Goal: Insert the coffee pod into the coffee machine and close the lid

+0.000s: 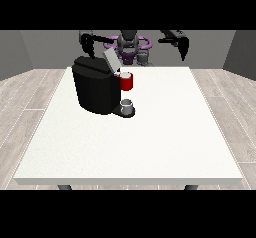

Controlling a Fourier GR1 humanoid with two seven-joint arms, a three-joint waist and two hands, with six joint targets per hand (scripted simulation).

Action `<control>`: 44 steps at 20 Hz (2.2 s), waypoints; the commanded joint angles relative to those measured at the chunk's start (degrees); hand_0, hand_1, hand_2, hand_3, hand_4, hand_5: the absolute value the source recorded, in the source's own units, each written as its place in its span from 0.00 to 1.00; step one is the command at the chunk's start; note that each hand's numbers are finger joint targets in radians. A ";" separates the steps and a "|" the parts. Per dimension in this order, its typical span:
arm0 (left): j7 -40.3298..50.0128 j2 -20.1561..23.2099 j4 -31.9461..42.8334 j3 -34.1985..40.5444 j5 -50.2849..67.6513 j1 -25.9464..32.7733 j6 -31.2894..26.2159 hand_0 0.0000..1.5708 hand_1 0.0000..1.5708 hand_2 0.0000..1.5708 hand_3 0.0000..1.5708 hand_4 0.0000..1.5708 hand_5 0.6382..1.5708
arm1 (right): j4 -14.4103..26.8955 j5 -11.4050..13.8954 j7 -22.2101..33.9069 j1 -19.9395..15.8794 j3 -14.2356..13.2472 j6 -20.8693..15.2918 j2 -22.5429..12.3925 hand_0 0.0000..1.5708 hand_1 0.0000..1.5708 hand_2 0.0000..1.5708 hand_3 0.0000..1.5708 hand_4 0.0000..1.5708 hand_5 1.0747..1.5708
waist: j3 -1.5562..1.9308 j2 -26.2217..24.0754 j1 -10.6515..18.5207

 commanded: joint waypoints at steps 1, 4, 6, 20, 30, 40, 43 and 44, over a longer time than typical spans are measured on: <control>1.15 1.51 -3.03 -0.21 1.23 1.79 1.23 0.00 0.00 0.00 0.00 0.00 1.00 | 0.77 1.71 2.47 -2.70 2.10 -1.37 2.17 0.00 0.00 0.00 0.00 0.00 1.00 | 0.00 -0.37 -1.48; 4.33 0.50 -8.05 -2.25 2.45 3.94 0.63 0.00 0.00 0.00 0.00 0.00 1.00 | 6.39 2.10 -3.01 -1.45 -0.11 -0.59 0.92 0.00 0.00 0.00 0.00 0.00 1.00 | 0.01 0.21 0.66; 1.91 1.34 -4.70 -0.54 2.84 -0.23 2.41 0.00 0.00 0.00 0.00 0.00 1.00 | 6.14 2.94 -1.61 -6.64 0.91 -1.78 1.95 0.00 0.00 0.00 0.00 0.00 1.00 | 0.00 3.90 -0.53; 1.57 0.82 -5.56 -3.99 1.53 2.01 6.39 0.00 0.00 0.00 0.00 0.00 1.00 | 12.54 4.06 -1.14 -13.16 0.40 0.86 1.04 0.00 0.00 0.00 0.00 0.00 1.00 | 0.00 4.31 -1.13; -1.77 2.95 -2.68 -2.33 1.90 2.85 7.24 0.00 0.00 0.00 0.00 0.12 1.00 | 12.79 6.32 -1.00 -14.60 2.72 -0.43 3.70 0.00 0.00 0.00 0.00 0.05 1.00 | -0.01 3.92 -1.82; -4.15 4.16 -0.14 -2.02 3.67 -0.31 6.09 0.00 0.00 0.00 0.00 0.00 1.00 | 13.98 12.55 -2.38 -21.10 6.55 -4.57 7.22 0.00 0.00 0.00 0.00 0.08 1.00 | -0.02 6.43 -0.70; -3.70 4.37 -2.67 -3.68 4.40 2.14 3.49 0.00 0.00 0.00 0.00 0.12 1.00 | 15.12 11.35 -0.89 -21.74 4.76 -0.74 3.94 0.00 0.00 0.00 0.00 0.09 1.00 | -0.01 3.68 -0.08; -2.47 2.85 -6.36 -5.82 3.53 1.17 4.70 0.00 0.00 0.00 0.00 0.12 1.00 | 18.06 12.64 -4.25 -21.83 3.84 -3.46 4.12 0.00 0.00 0.00 0.00 0.07 1.00 | 0.00 5.46 2.20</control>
